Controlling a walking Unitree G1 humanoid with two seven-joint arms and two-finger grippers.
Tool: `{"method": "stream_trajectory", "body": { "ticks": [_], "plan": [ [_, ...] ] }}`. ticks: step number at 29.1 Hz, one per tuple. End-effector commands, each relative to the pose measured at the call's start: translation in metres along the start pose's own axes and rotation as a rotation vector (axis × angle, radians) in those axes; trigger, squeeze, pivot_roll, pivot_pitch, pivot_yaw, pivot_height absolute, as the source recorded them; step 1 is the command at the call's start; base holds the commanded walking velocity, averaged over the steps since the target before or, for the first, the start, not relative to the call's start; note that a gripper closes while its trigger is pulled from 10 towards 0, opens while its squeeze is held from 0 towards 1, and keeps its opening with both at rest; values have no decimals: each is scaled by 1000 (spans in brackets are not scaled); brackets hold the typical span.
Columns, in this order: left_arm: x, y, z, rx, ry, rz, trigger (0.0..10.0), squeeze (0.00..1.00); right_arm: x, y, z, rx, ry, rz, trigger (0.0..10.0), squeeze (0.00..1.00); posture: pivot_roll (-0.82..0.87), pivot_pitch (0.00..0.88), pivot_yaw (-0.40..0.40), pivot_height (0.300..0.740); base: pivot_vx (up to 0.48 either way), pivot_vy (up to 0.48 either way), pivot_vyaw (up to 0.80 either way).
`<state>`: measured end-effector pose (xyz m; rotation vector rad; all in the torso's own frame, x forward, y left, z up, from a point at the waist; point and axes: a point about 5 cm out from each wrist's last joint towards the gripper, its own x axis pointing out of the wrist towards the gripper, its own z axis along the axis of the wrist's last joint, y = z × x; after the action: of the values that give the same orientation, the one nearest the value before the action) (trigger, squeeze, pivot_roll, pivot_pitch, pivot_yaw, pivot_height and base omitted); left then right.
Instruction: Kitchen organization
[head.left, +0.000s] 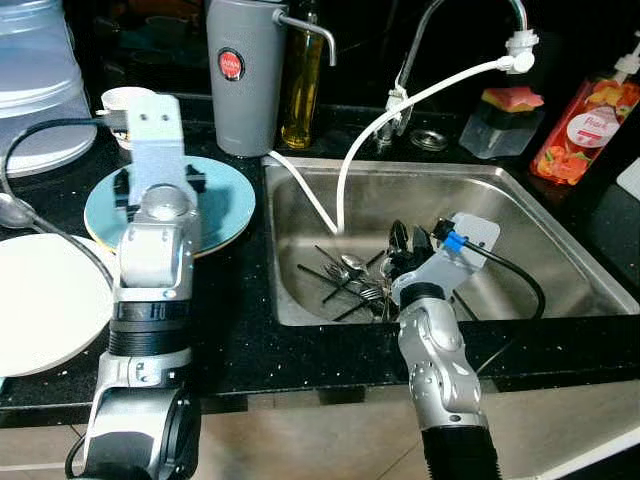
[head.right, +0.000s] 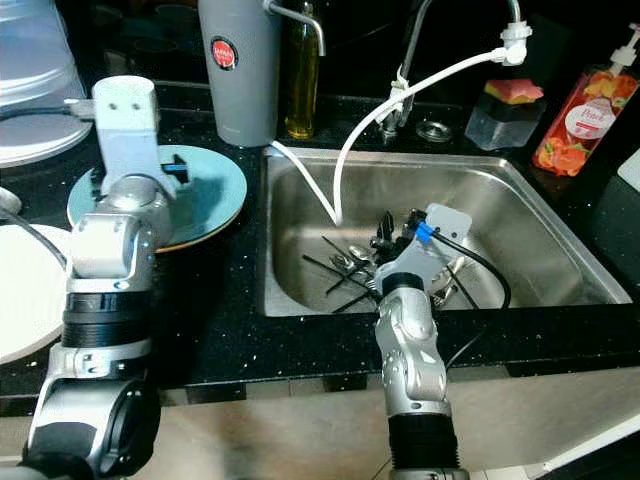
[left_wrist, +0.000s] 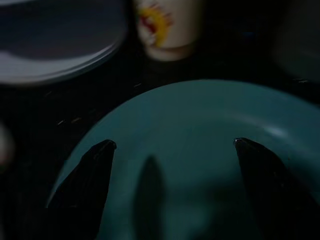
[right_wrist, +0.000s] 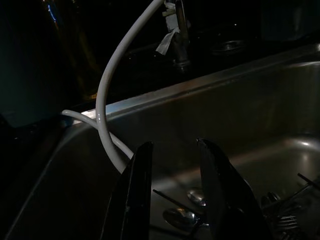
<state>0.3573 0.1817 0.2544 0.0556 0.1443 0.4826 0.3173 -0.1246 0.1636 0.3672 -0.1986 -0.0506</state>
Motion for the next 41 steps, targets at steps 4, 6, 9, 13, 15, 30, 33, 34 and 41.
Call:
{"method": "stream_trajectory", "body": {
  "ticks": [4, 6, 9, 13, 15, 30, 33, 34, 41],
  "plan": [
    [8, 9, 8, 2, -18, 61, 10000, 0, 0, -1, -4, 3, 26, -2, 10000, 0, 312, 0, -89, 740, 0, 0, 0],
    [5, 8, 13, 12, -59, 55, 10000, 0, 0, -1, -4, 3, 26, -3, 10000, 0, 312, 0, -90, 740, 0, 0, 0],
    [1, 7, 10, 10, -42, 58, 10000, 0, 0, -1, -4, 2, 26, -2, 10000, 0, 314, 0, -92, 740, 0, 0, 0],
    [0, 9, 9, 25, -51, 93, 10000, 0, 0, 0, -4, 3, 27, 1, 10000, 0, 315, 0, -95, 740, 0, 0, 0],
    [1, 13, 11, 33, -69, 128, 10000, 0, 0, 0, -4, 3, 28, 3, 10000, 0, 316, 0, -96, 740, 0, 0, 0],
    [-6, 6, 19, 84, -177, 97, 10000, 0, 2, 2, -2, 5, 21, 13, 10000, 0, 317, 0, -96, 740, 0, 0, 0],
    [-19, -14, 26, 114, -275, -36, 10000, 0, 4, 4, 8, 6, -11, 24, 10000, 0, 317, 0, -96, 740, 0, 0, 0],
    [-23, -19, 27, 119, -293, -73, 10000, 0, 5, 5, 12, 6, -23, 28, 10000, 0, 317, 0, -96, 740, 0, 0, 0],
    [-28, -34, 22, 140, -285, -187, 10000, 0, 8, 24, 49, -107, -156, 174, 10000, 0, 306, 0, -94, 740, 0, 0, 0]
  ]
}}
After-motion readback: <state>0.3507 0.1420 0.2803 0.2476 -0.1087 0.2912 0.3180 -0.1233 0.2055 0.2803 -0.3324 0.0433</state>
